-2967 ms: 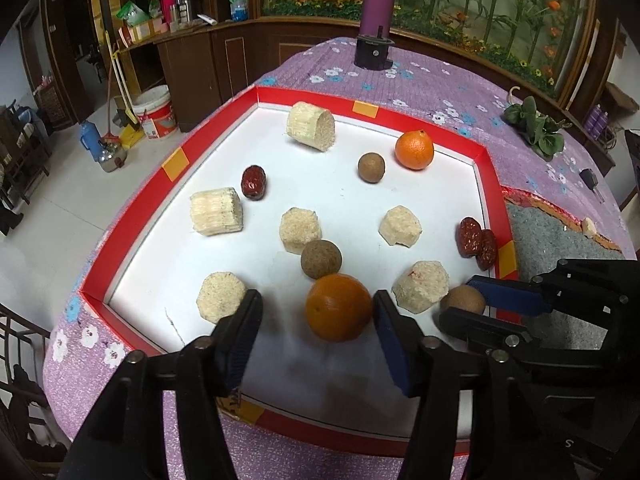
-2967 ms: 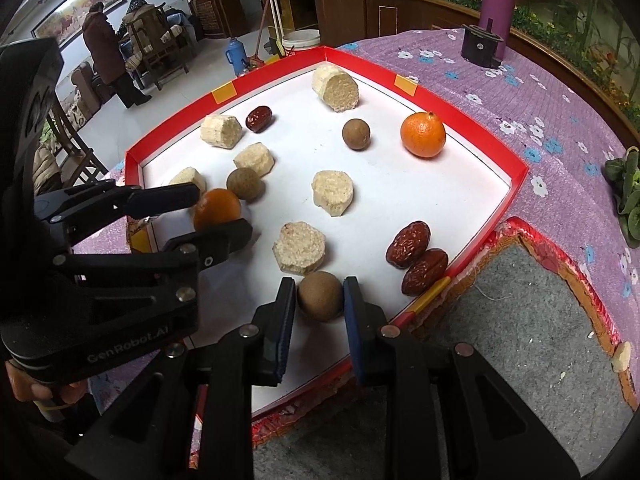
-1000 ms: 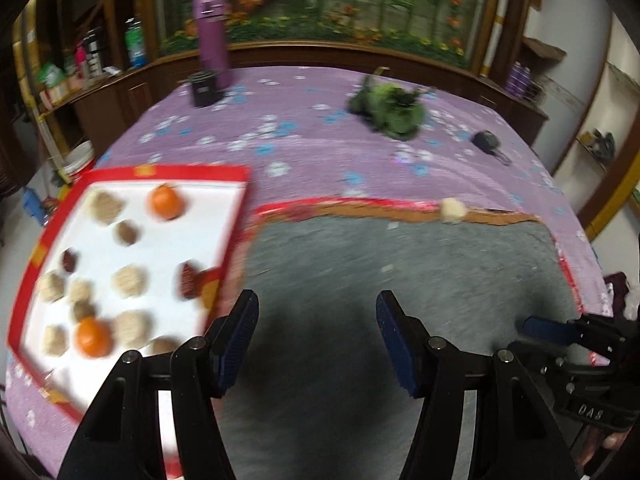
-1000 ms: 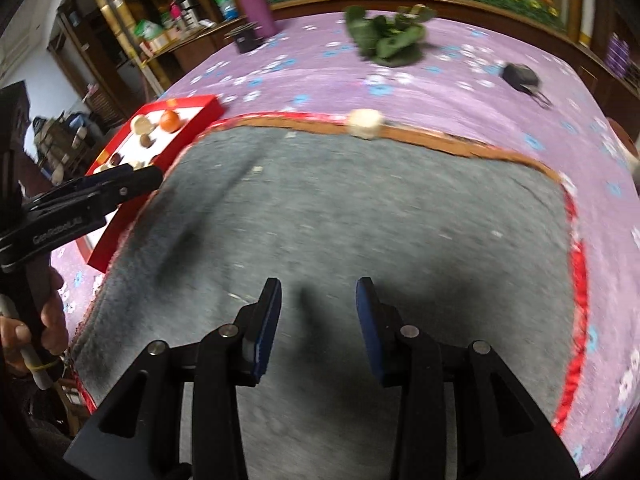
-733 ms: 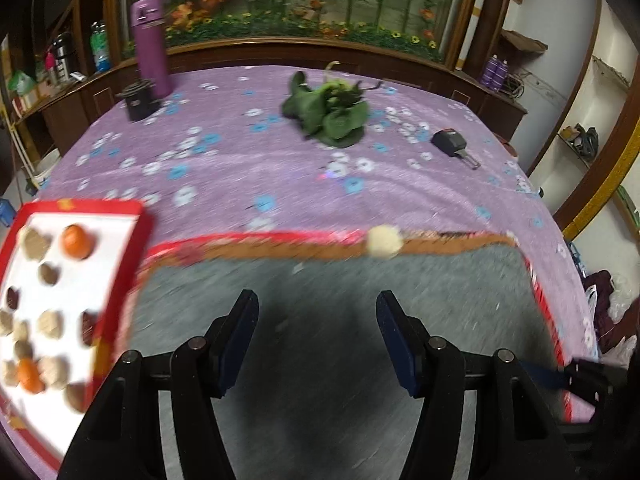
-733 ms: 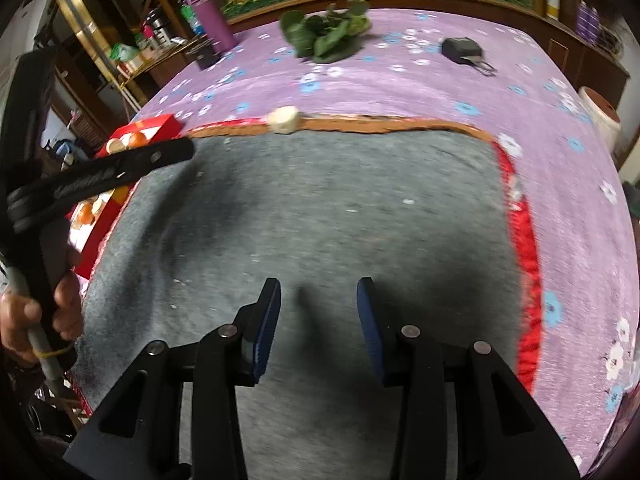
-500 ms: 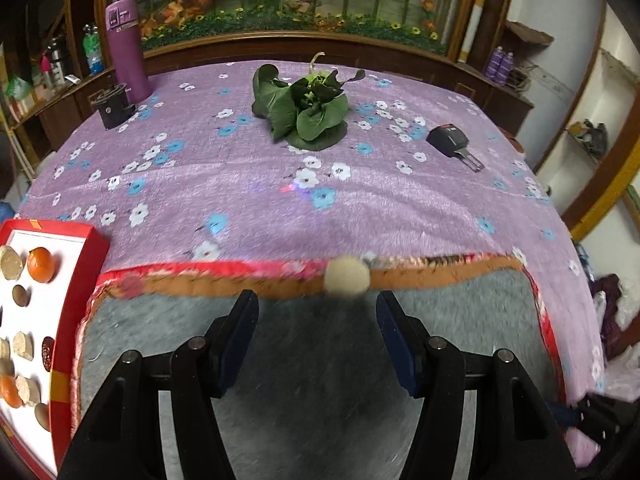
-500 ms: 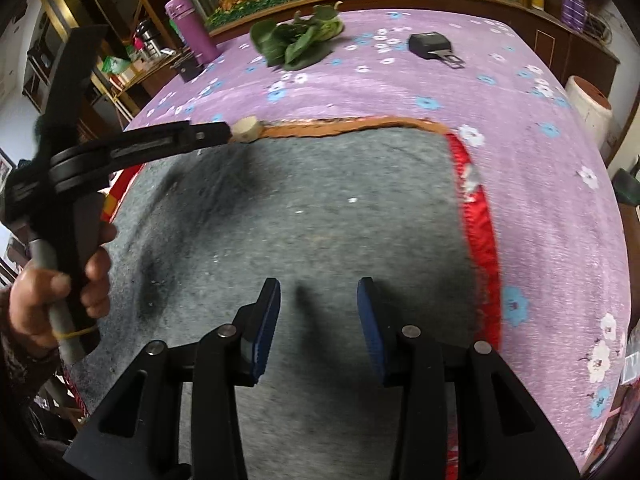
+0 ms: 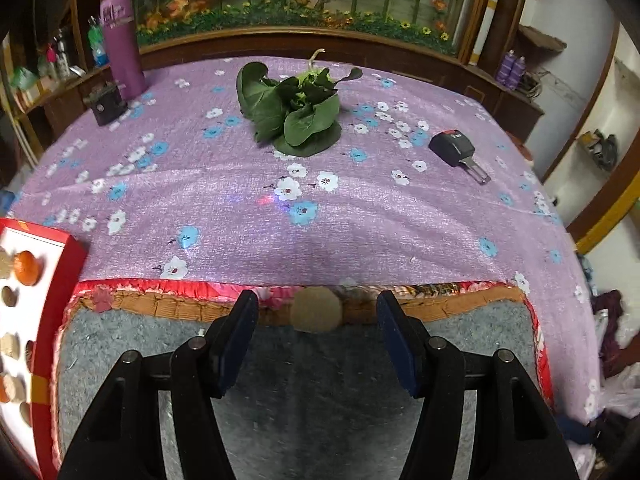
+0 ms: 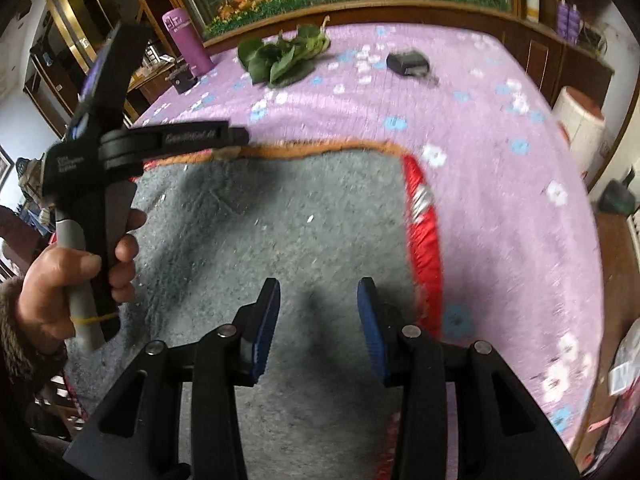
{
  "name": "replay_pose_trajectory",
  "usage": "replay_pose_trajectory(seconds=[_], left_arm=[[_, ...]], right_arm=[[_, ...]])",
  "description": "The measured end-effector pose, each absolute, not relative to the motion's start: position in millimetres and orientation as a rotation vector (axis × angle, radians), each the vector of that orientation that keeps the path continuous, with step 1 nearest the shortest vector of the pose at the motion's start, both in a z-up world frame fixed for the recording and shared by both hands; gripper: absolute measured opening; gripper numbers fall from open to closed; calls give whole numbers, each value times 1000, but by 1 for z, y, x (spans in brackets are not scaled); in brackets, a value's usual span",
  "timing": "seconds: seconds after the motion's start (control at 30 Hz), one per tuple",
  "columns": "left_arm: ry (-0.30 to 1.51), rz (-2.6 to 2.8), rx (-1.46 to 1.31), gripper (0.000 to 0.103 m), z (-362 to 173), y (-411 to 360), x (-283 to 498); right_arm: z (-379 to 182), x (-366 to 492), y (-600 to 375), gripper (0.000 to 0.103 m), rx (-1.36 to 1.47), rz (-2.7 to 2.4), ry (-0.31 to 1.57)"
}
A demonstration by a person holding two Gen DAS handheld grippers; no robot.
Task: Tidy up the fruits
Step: 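Grasp the last white chunk with the left tool, then carry the white chunk with the left tool to the tray and release it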
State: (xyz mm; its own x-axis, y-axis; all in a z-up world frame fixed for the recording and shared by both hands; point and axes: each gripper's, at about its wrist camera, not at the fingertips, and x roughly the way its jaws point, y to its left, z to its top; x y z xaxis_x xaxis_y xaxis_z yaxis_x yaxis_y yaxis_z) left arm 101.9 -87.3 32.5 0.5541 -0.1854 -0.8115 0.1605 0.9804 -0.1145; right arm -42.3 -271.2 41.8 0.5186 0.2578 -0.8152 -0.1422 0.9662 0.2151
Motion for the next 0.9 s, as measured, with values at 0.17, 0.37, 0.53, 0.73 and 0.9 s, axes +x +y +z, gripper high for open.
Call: replay_pose_trajectory(seconds=[0.17, 0.37, 0.53, 0.73, 0.9], left_arm=[[964, -349, -48, 61, 31, -71, 98], [976, -381, -11, 61, 27, -78, 102], [959, -329, 53, 61, 21, -93, 106], [927, -305, 77, 60, 19, -97, 104], [924, -288, 79, 60, 23, -87, 99]], right_arm=[[51, -53, -295, 49, 117, 172, 953], [52, -63, -321, 49, 119, 118, 939], [51, -70, -347, 49, 183, 77, 938], [50, -70, -353, 49, 230, 78, 948], [55, -51, -333, 49, 308, 169, 950]])
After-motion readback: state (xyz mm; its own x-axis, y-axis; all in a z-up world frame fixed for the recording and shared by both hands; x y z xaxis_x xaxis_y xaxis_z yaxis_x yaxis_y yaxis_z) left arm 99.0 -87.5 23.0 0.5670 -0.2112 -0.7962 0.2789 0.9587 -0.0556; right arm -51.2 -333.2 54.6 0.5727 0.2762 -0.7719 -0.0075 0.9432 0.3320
